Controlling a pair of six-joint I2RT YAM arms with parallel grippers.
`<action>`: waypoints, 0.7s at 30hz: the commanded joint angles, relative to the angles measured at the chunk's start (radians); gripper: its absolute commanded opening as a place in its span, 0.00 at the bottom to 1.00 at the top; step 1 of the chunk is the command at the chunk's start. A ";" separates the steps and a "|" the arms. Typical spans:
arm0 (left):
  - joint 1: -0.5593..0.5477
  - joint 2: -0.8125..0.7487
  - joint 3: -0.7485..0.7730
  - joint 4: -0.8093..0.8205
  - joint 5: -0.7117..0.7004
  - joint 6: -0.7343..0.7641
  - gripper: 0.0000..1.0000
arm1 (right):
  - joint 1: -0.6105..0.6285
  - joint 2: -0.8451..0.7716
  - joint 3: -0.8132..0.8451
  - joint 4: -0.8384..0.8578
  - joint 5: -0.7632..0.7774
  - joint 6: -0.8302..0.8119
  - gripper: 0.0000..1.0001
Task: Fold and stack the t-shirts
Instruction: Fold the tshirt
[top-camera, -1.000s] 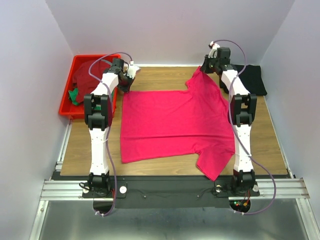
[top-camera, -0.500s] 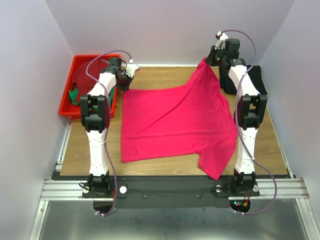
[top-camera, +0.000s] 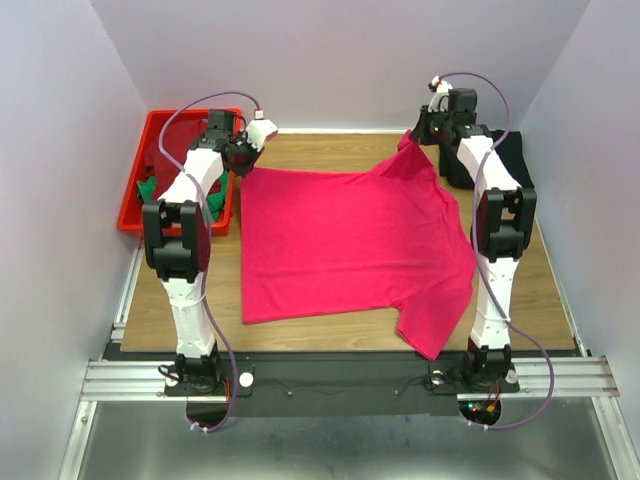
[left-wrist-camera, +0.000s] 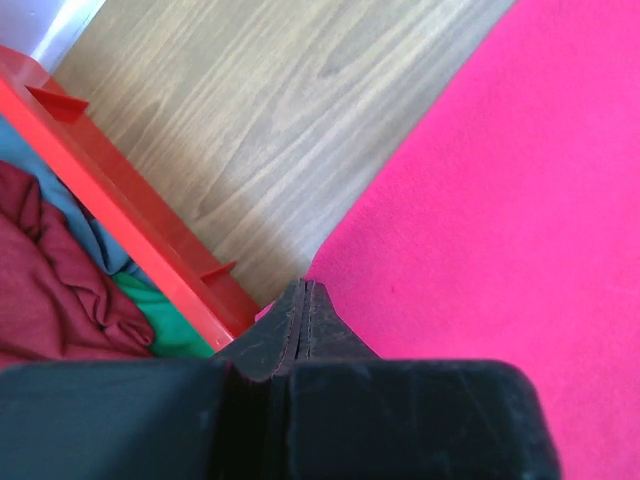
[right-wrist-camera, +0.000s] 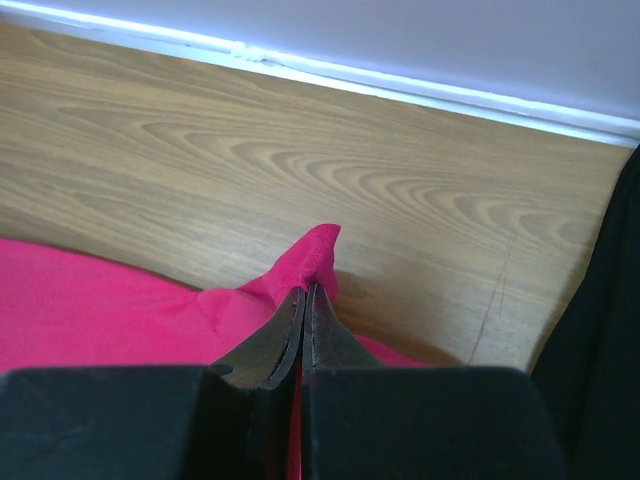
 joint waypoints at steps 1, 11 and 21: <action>0.006 -0.098 -0.057 0.036 0.017 0.063 0.00 | -0.008 -0.153 -0.038 0.035 -0.015 -0.015 0.00; 0.006 -0.244 -0.276 0.161 0.017 0.123 0.00 | -0.009 -0.314 -0.264 0.035 0.017 -0.089 0.01; 0.005 -0.422 -0.468 0.184 0.055 0.235 0.00 | -0.009 -0.448 -0.440 0.036 0.036 -0.141 0.01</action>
